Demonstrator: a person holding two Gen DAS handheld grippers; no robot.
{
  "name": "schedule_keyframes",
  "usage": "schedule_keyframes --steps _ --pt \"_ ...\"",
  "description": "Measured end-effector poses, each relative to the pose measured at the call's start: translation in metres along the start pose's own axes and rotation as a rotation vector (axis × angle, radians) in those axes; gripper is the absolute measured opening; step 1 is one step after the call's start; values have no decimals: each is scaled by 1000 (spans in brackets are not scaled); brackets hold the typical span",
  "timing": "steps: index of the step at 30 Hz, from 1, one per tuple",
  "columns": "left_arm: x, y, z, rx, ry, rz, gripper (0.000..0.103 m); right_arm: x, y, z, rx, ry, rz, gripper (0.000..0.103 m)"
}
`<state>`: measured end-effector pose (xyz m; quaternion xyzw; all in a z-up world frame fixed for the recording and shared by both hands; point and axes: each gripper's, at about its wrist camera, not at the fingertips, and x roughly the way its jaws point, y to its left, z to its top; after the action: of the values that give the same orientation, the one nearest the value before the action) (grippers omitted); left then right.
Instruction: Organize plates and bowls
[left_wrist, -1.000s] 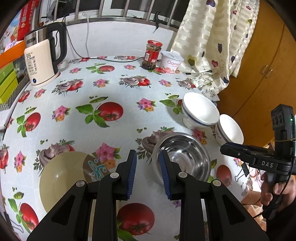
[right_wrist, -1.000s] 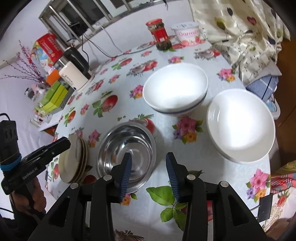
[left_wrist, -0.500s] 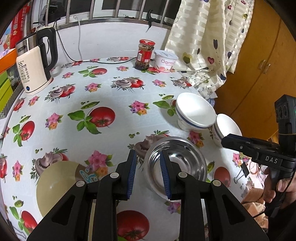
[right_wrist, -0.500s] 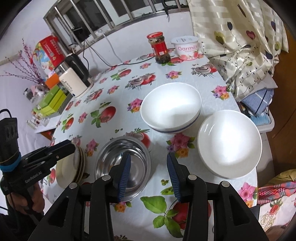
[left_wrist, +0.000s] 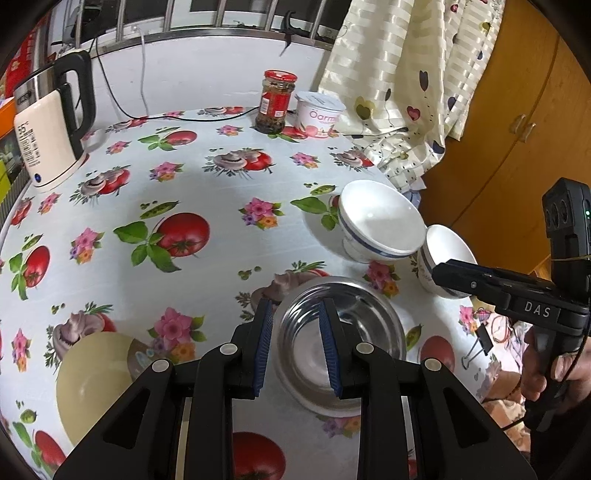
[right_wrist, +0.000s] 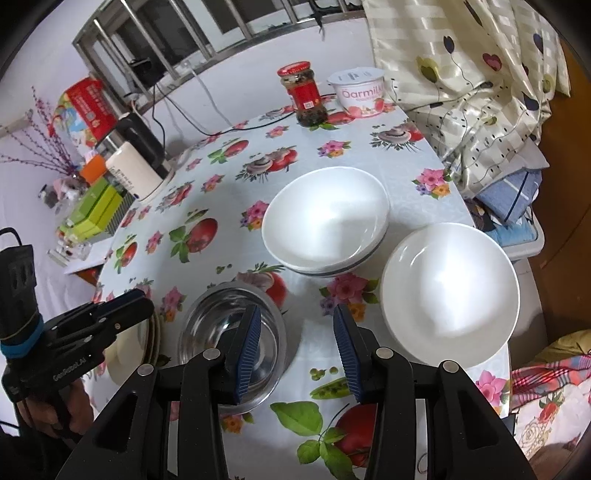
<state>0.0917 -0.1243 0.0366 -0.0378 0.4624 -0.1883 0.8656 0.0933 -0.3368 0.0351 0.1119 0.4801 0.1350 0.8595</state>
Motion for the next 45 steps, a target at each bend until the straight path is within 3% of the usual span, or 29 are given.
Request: schedule_keyframes --steps 4,13,21,26,33,38,45 --pt "5 -3 5 -2 10 -19 27 -3 -4 5 -4 -23 -13 51" --pt "9 -13 13 19 15 -44 27 -9 -15 14 17 -58 -13 52" --pt "9 -18 22 13 6 -76 27 -23 -28 21 18 -158 23 57" --pt "11 -16 23 1 3 -84 27 -22 -31 23 15 -141 28 58" --pt "22 5 17 -40 29 -24 27 -15 -21 12 -27 -77 58 58" --pt "38 16 5 -71 100 -8 27 -4 -16 0 -38 -31 84 36" --pt "48 7 -7 -54 160 -57 27 -11 -25 5 -20 -65 67 34"
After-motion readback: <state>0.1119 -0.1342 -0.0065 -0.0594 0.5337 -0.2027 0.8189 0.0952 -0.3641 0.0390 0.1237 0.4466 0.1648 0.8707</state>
